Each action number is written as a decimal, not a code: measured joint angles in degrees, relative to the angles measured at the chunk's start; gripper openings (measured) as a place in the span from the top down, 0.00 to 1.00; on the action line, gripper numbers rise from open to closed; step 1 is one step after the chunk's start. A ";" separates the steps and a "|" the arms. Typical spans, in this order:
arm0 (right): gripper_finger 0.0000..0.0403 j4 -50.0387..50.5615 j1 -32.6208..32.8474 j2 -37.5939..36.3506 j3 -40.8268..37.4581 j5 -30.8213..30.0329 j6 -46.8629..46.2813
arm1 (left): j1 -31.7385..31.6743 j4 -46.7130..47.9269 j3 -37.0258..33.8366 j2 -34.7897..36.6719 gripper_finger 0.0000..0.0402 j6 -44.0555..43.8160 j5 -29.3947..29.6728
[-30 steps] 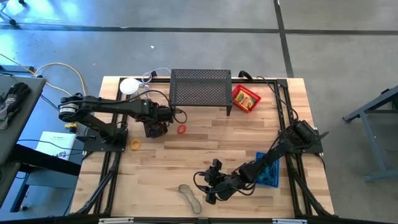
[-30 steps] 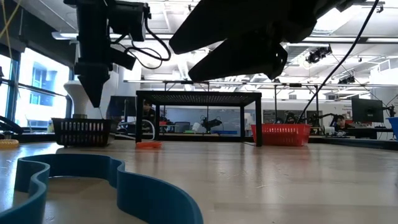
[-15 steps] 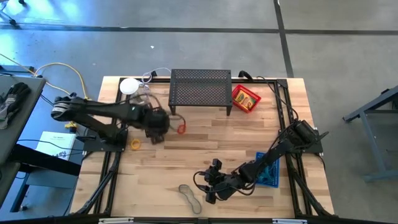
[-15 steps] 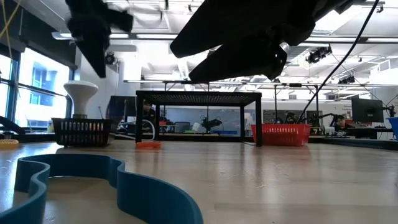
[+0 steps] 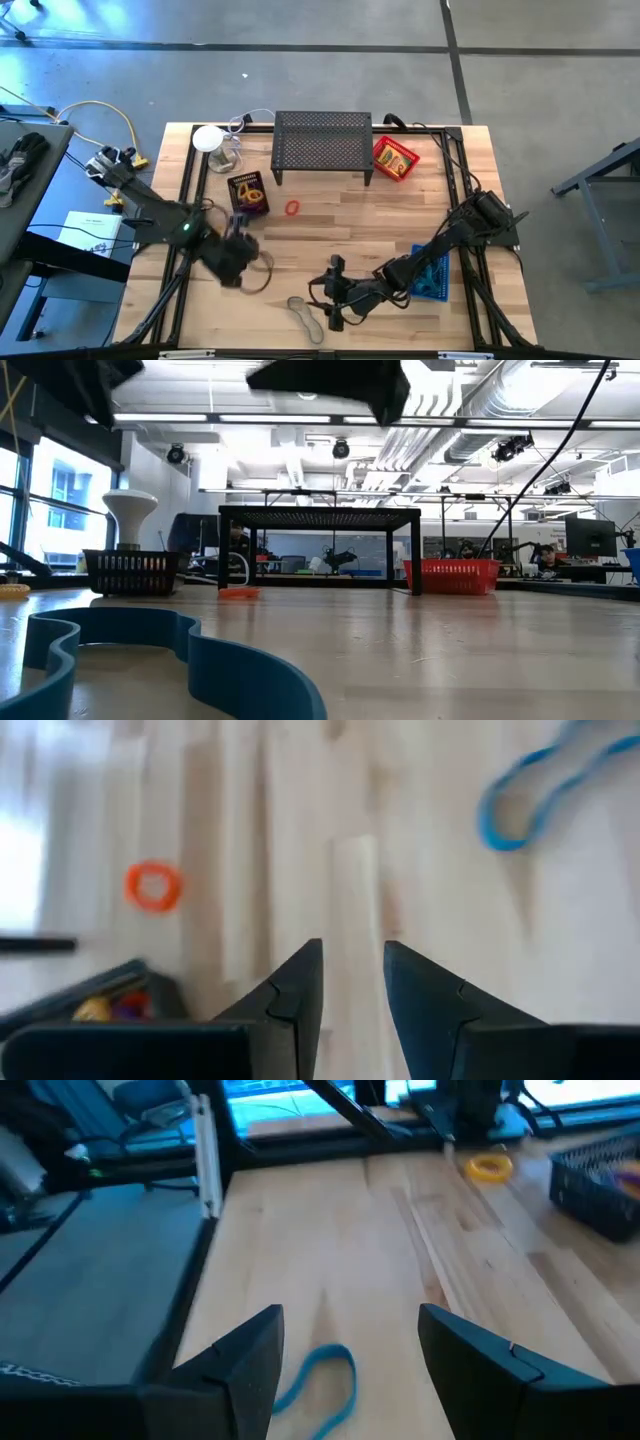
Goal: Pick & Place Office Desk Supplies
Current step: Put the blue rubber band into the blue basket
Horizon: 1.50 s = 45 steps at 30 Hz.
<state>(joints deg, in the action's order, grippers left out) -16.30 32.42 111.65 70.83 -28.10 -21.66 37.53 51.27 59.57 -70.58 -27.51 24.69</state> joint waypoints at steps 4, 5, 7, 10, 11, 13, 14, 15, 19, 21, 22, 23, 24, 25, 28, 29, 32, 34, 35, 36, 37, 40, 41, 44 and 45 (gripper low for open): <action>0.45 7.44 0.54 -1.81 1.98 -0.13 0.12 | 6.33 -5.07 -1.78 -0.01 0.75 -0.35 3.30; 0.45 9.19 0.57 -2.33 2.59 -0.13 -0.80 | 7.71 -6.23 -2.21 -0.01 0.75 -0.44 4.26; 0.45 13.95 0.60 -4.03 3.32 -0.15 -3.32 | 10.10 -8.30 -2.99 -0.01 0.75 -0.47 5.59; 0.45 22.34 0.74 -6.00 4.98 -0.08 -8.85 | 12.71 -11.08 -3.77 -0.03 0.75 -0.58 7.73; 0.45 25.87 0.91 -6.94 5.19 -0.20 -10.88 | 13.36 -11.87 -3.95 -0.03 0.75 -0.61 8.32; 0.45 28.96 0.96 -8.38 5.59 -0.31 -14.93 | 14.35 -12.98 -4.25 -0.03 0.75 -0.61 9.45; 0.45 29.86 0.96 -8.88 5.70 -0.35 -16.57 | 14.71 -13.29 -4.42 -0.03 0.75 -0.61 10.46; 0.45 30.88 0.97 -9.30 5.67 -0.43 -17.58 | 15.01 -13.89 -4.72 -0.03 0.75 -0.57 11.16; 0.45 30.80 0.97 -9.70 5.59 0.85 -17.70 | 15.78 -20.85 -7.92 -0.07 0.75 0.84 12.80; 0.45 30.99 0.97 -9.70 5.59 1.47 -17.68 | 15.94 -26.63 -10.57 -0.31 0.75 2.85 13.00; 0.45 31.00 1.00 -9.70 5.59 1.60 -17.66 | 15.94 -29.98 -12.00 -0.53 0.75 4.34 13.00; 0.45 30.98 1.05 -9.70 5.59 1.67 -17.64 | 15.94 -33.25 -13.40 -0.81 0.75 6.10 13.00; 0.45 30.95 1.08 -9.70 5.59 1.80 -17.61 | 15.94 -36.89 -14.87 -1.14 0.75 7.93 12.98; 0.45 30.97 1.08 -9.70 5.59 2.13 -17.57 | 15.94 -40.85 -16.29 -1.49 0.75 9.99 12.98; 0.45 30.93 1.08 -9.70 5.59 2.78 -17.54 | 15.27 -56.19 -20.71 -3.27 0.75 16.70 12.96; 0.45 30.93 1.08 -9.70 5.59 2.80 -17.50 | 14.75 -61.52 -22.13 -4.32 0.75 18.50 12.96; 0.45 30.94 1.08 -9.70 5.59 3.09 -17.22 | 12.63 -73.82 -25.40 -8.48 0.75 19.97 12.86; 0.45 30.93 1.08 -9.70 5.59 3.50 -17.19 | 10.96 -77.37 -25.72 -11.39 0.75 20.12 12.72; 0.45 30.93 1.08 -9.70 5.59 3.97 -17.19 | 10.37 -77.81 -25.65 -12.56 0.75 20.72 12.73; 0.45 30.94 1.08 -9.70 5.59 4.48 -17.35 | 10.00 -78.09 -25.53 -13.78 0.75 21.57 12.76; 0.45 30.96 1.24 -9.70 5.59 4.79 -17.63 | 9.72 -78.18 -25.20 -14.98 0.75 21.95 12.74; 0.45 30.85 1.97 -9.70 5.59 5.73 -17.74 | 8.81 -78.17 -23.77 -17.73 0.75 21.21 10.06; 0.45 30.82 2.35 -9.70 5.59 5.80 -17.74 | 8.11 -78.29 -23.00 -18.63 0.75 20.87 8.07; 0.45 30.87 3.45 -9.70 5.59 5.95 -17.68 | 5.78 -78.33 -20.94 -21.39 0.75 21.62 3.53; 0.45 30.82 3.80 -9.70 5.59 5.95 -17.68 | 4.89 -78.24 -20.24 -22.22 0.75 22.77 2.03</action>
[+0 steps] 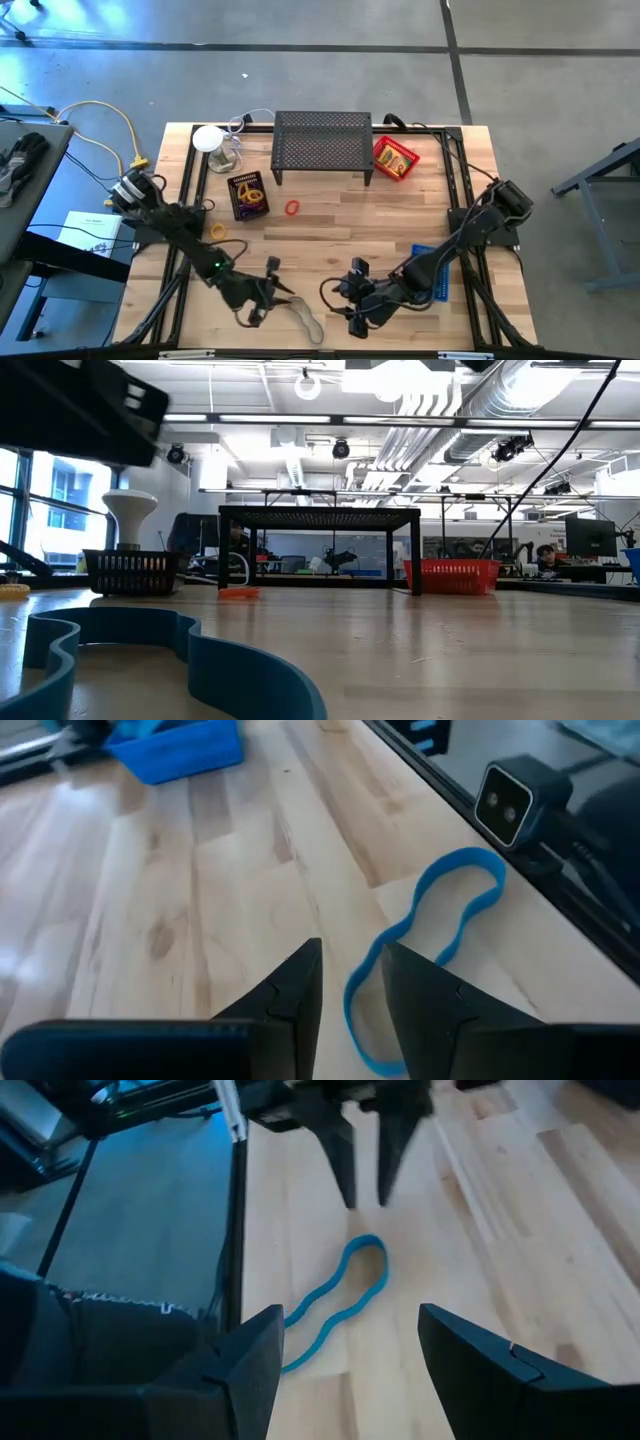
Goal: Pick & Place Office Desk Supplies
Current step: Put the blue rubber band into the blue basket
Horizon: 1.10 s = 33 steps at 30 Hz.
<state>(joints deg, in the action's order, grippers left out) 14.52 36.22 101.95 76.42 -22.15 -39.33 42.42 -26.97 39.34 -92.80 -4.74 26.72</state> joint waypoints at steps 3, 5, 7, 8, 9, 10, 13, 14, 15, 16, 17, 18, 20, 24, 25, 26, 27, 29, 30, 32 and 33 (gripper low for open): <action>0.45 -0.13 0.81 0.00 0.00 0.00 0.07 | -3.11 -0.10 1.16 -1.49 0.75 3.63 -4.42; 0.45 -0.15 1.08 0.00 0.00 0.00 0.09 | -5.23 0.32 1.33 -1.81 0.75 4.24 -8.10; 0.45 0.13 1.14 0.00 0.00 0.00 0.09 | -6.72 1.67 1.31 -1.81 0.75 4.49 -12.08; 0.45 0.38 1.28 0.00 0.00 -0.05 0.09 | -7.09 2.67 1.31 -1.77 0.75 5.01 -13.89; 0.45 0.55 1.29 0.00 -0.02 -0.12 0.09 | -7.14 4.02 1.31 -1.77 0.75 5.70 -15.55; 0.45 0.56 1.27 0.02 -0.02 -0.15 0.10 | -7.00 5.47 1.31 -1.77 0.75 6.61 -16.50; 0.45 0.53 1.30 0.02 -0.02 -0.15 0.09 | -6.38 6.61 1.28 -2.66 0.75 8.17 -15.56; 0.45 0.53 1.30 0.02 -0.02 -0.17 0.09 | -6.17 6.64 1.26 -2.81 0.75 8.20 -14.61; 0.45 0.48 1.30 0.02 -0.02 -0.16 0.09 | -5.93 5.95 1.26 -3.23 0.75 8.20 -14.24; 0.45 0.35 1.30 0.02 -0.02 -0.16 0.09 | -5.93 4.99 1.30 -3.71 0.75 8.20 -13.91; 0.45 0.23 1.30 0.02 -0.02 -0.17 0.09 | -5.93 4.63 1.31 -4.23 0.75 8.18 -13.61; 0.45 0.22 1.30 0.03 -0.02 -0.19 0.00 | -5.91 4.16 1.31 -4.81 0.75 7.72 -13.36; 0.45 -0.02 1.29 0.39 -0.02 -0.35 -0.61 | -6.05 2.75 1.31 -6.33 0.75 6.34 -13.35; 0.45 0.01 1.41 0.85 -0.09 -0.20 -1.81 | -6.59 0.92 1.31 -8.85 0.75 4.17 -12.51; 0.45 -0.42 1.41 1.16 -0.07 -0.24 -2.60 | -6.63 0.86 1.31 -9.30 0.75 3.82 -12.39; 0.45 -0.35 1.41 1.43 -0.04 -0.32 -2.98 | -6.63 0.80 1.31 -9.56 0.75 3.55 -12.41; 0.45 0.15 1.42 1.60 -0.10 -0.34 -3.07 | -6.59 0.48 1.31 -9.92 0.75 3.21 -12.41; 0.45 -0.12 1.43 1.73 -0.13 0.02 -3.73 | -6.59 1.29 1.33 -10.32 0.75 1.95 -12.40; 0.45 -0.51 1.43 1.97 -0.04 -0.01 -4.77 | -6.59 1.80 1.28 -10.33 0.75 0.83 -12.38; 0.45 -0.29 1.47 2.47 -0.03 -0.42 -5.90 | -6.75 2.46 1.32 -10.29 0.75 -1.38 -12.40; 0.45 0.02 1.62 2.62 -0.13 -0.34 -5.90 | -6.81 2.77 1.33 -10.29 0.76 -2.41 -12.41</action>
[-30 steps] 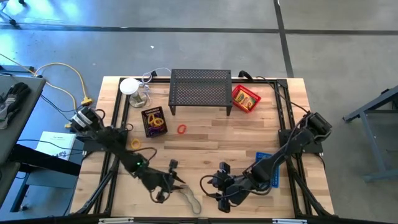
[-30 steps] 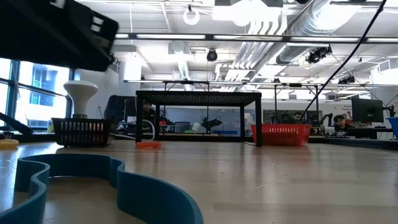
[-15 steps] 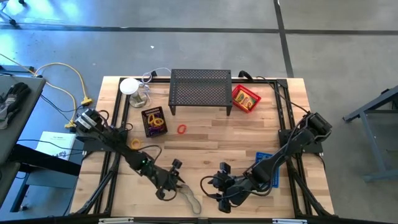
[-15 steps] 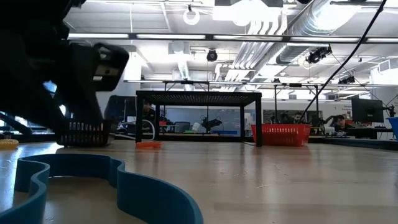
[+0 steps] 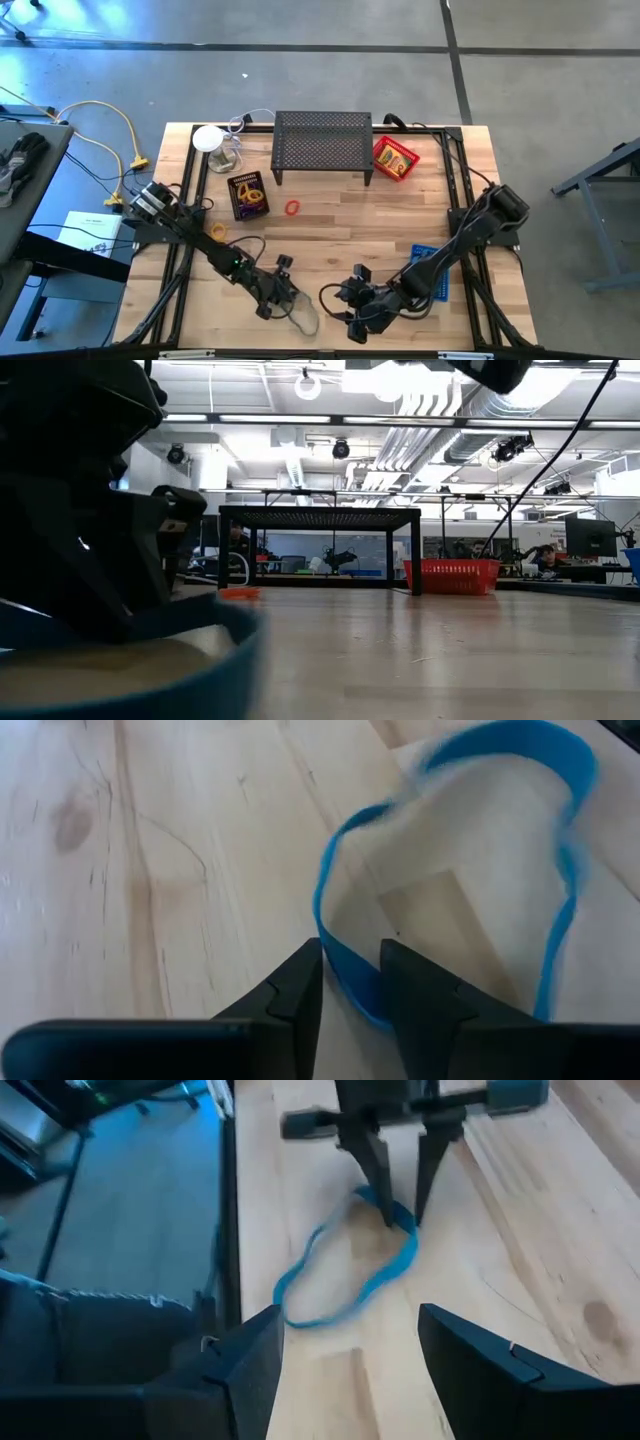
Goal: Pick & Place Office Desk Supplies
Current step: Put the blue rubber band into the blue basket
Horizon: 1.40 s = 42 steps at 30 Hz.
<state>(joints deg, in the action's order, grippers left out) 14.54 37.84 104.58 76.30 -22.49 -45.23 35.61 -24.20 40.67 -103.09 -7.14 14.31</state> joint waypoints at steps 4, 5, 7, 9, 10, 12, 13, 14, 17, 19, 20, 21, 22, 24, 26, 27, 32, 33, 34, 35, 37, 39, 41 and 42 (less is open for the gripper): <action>0.45 -1.57 0.26 0.94 0.11 -0.38 -1.05 | -0.19 1.52 0.15 0.05 0.82 -3.37 0.26; 0.45 -1.27 0.45 1.00 0.02 -0.57 -1.14 | -0.25 2.09 0.18 0.07 0.85 -4.15 0.50; 0.45 -1.91 0.53 1.01 0.03 -0.89 -1.84 | -0.32 2.69 0.21 0.11 0.92 -5.26 0.59; 0.45 -1.96 0.77 0.96 0.04 -1.63 -2.79 | -0.19 2.83 0.20 0.13 0.98 -5.76 0.64; 0.45 -1.94 0.86 0.96 0.04 -1.95 -2.98 | -0.18 2.87 0.20 0.13 0.98 -5.81 0.80; 0.45 -2.31 1.18 0.96 0.04 -2.46 -2.99 | -0.16 2.92 0.21 0.14 0.99 -5.87 0.89; 0.45 -2.83 1.27 0.96 0.04 -2.50 -2.99 | 0.02 2.99 0.27 0.23 0.99 -5.87 1.06; 0.45 -2.99 1.44 0.96 0.04 -2.49 -2.99 | 0.31 3.18 0.38 0.40 0.99 -5.88 1.46; 0.45 -4.00 1.71 1.52 0.04 -2.70 -3.02 | 1.46 4.38 1.16 1.26 1.00 -5.11 4.65; 0.45 -5.76 2.11 2.67 0.04 -3.44 -2.45 | 2.61 4.66 2.10 2.11 1.00 -3.60 7.89; 0.45 -7.01 2.30 3.36 0.04 -3.84 -1.61 | 3.26 4.13 2.82 2.51 1.00 -2.92 9.86; 0.45 -9.06 2.34 4.38 0.04 -4.10 -0.82 | 3.94 3.71 3.60 3.04 1.00 -2.24 11.92; 0.45 -11.71 2.28 5.55 0.06 -4.08 0.03 | 4.60 3.59 4.31 3.35 1.00 -1.45 13.97; 0.45 -15.01 2.26 7.74 0.03 -3.98 2.75 | 5.76 3.65 6.03 3.35 1.00 0.67 16.47; 0.45 -19.72 2.09 9.83 0.00 -4.37 5.37 | 6.83 3.82 7.79 3.28 1.00 3.16 18.18; 0.45 -21.67 1.89 10.49 0.01 -5.15 6.55 | 7.35 3.74 8.81 3.30 1.00 4.46 18.92; 0.45 -24.43 0.44 11.50 0.04 -6.00 6.64 | 9.15 3.59 12.72 3.30 1.00 9.65 22.56; 0.45 -24.77 0.17 11.56 0.04 -5.98 6.12 | 9.43 3.44 13.27 3.30 1.00 10.27 23.03; 0.45 -25.32 0.09 11.56 0.04 -6.06 5.92 | 9.54 3.40 13.75 3.30 1.00 10.67 23.77; 0.45 -26.33 0.09 11.67 0.04 -6.11 5.92 | 9.55 3.42 14.06 3.30 1.00 10.99 24.29; 0.45 -29.36 0.26 12.34 0.04 -5.59 5.97 | 9.54 3.44 14.31 3.30 1.00 11.66 25.56; 0.45 -31.57 0.32 13.18 0.04 -5.15 6.32 | 9.51 3.44 14.46 3.30 1.00 11.81 26.32; 0.45 -33.50 0.32 13.74 0.04 -3.50 6.37 | 9.49 3.44 14.51 3.30 1.00 12.79 26.69; 0.45 -34.29 0.31 13.88 0.04 -2.54 6.34 | 9.51 3.44 14.51 3.30 1.00 13.25 26.82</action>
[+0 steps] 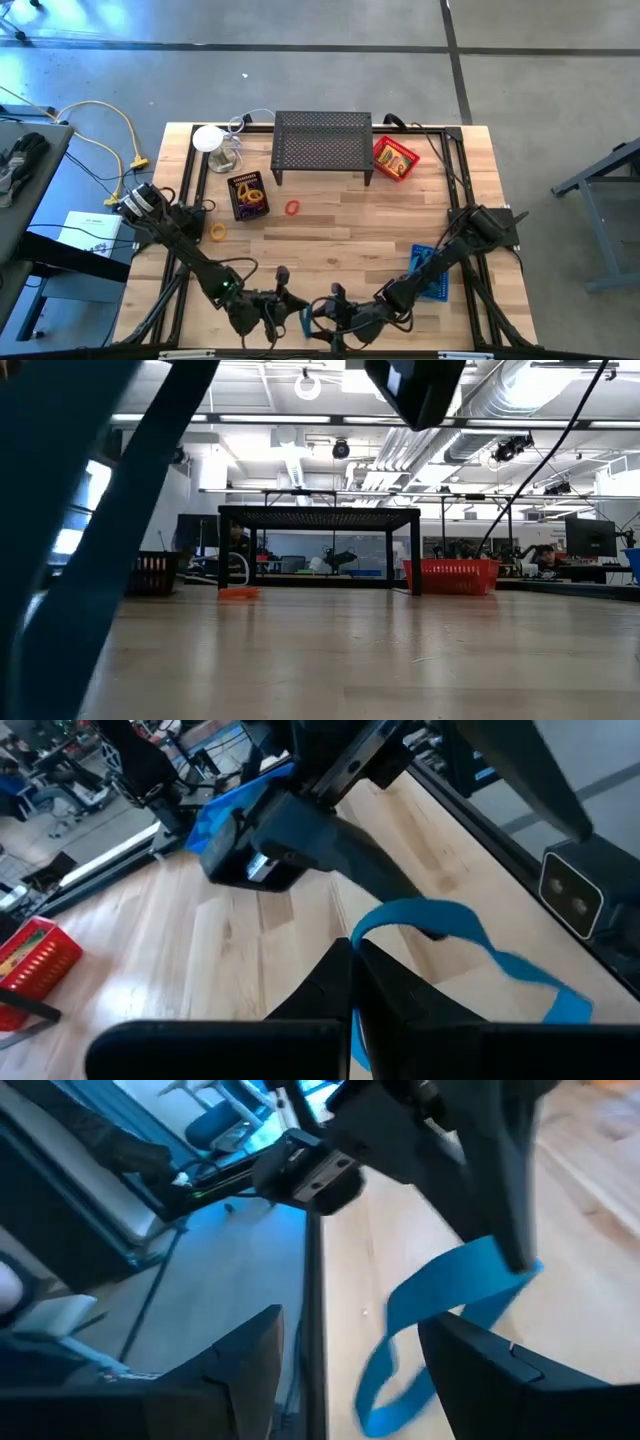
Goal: Pick & Place Office Desk Supplies
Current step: Put the blue rubber band into the blue basket
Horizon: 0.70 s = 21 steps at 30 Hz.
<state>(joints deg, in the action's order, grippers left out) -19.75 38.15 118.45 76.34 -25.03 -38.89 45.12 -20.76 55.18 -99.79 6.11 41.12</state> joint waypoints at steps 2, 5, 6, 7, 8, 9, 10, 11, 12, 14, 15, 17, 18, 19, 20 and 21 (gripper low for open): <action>0.45 -0.14 -0.02 0.07 0.00 0.16 0.11 | 0.00 -0.04 0.02 0.00 1.00 -0.25 0.00; 0.46 -0.26 -0.09 0.09 0.00 -0.37 0.23 | 0.00 -0.13 0.04 0.00 1.00 -0.78 0.02; 0.46 -0.24 -0.26 0.09 0.00 -0.74 0.58 | 0.00 -0.13 0.04 0.00 1.00 -0.79 0.02; 0.47 -0.26 -0.34 0.09 0.00 -0.86 0.88 | 0.00 -0.16 0.04 0.00 1.00 -0.80 0.04; 0.49 -0.28 -0.44 0.09 0.00 -0.94 1.10 | 0.00 -0.20 0.04 0.00 1.00 -0.81 0.05; 0.50 -0.28 -0.66 0.09 0.00 -0.94 1.17 | 0.00 -0.28 0.04 0.00 1.00 -0.79 0.10; 0.53 -0.25 -0.81 0.09 0.00 -0.88 1.18 | -0.07 -0.36 0.07 0.00 1.00 -0.65 0.16; 0.55 -0.22 -1.05 0.09 0.00 -0.54 1.18 | -0.14 -0.42 0.07 0.00 1.00 -0.50 0.17; 0.58 -0.21 -1.18 0.09 0.00 -0.19 1.20 | -0.14 -0.43 0.07 0.00 1.00 -0.51 0.17; 0.65 -0.17 -1.37 0.09 0.00 0.01 1.22 | -0.15 -0.43 0.07 0.00 1.00 -0.50 0.17; 0.69 -0.17 -1.54 0.09 0.00 0.06 1.22 | -0.15 -0.43 0.07 0.00 1.00 -0.51 0.17; 0.78 -0.13 -1.57 0.09 0.00 1.11 1.40 | -0.15 -0.43 0.09 0.00 1.00 -0.50 0.15; 0.84 -0.14 -1.60 0.09 0.00 1.79 1.90 | -0.14 -0.43 0.09 0.00 1.00 -0.50 0.14; 0.89 0.01 -1.53 0.09 0.00 2.21 2.50 | -0.13 -0.43 0.09 0.00 1.00 -0.50 0.13; 0.94 0.34 -1.45 0.09 0.00 2.51 3.03 | -0.15 -0.43 0.09 0.00 1.00 -0.50 0.13; 0.97 0.89 -1.41 0.09 0.00 2.50 3.11 | -0.15 -0.42 0.09 0.00 1.00 -0.50 0.12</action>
<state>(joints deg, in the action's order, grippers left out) -18.86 36.75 118.54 76.34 -22.52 -35.78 44.97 -21.18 55.27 -99.79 5.61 41.24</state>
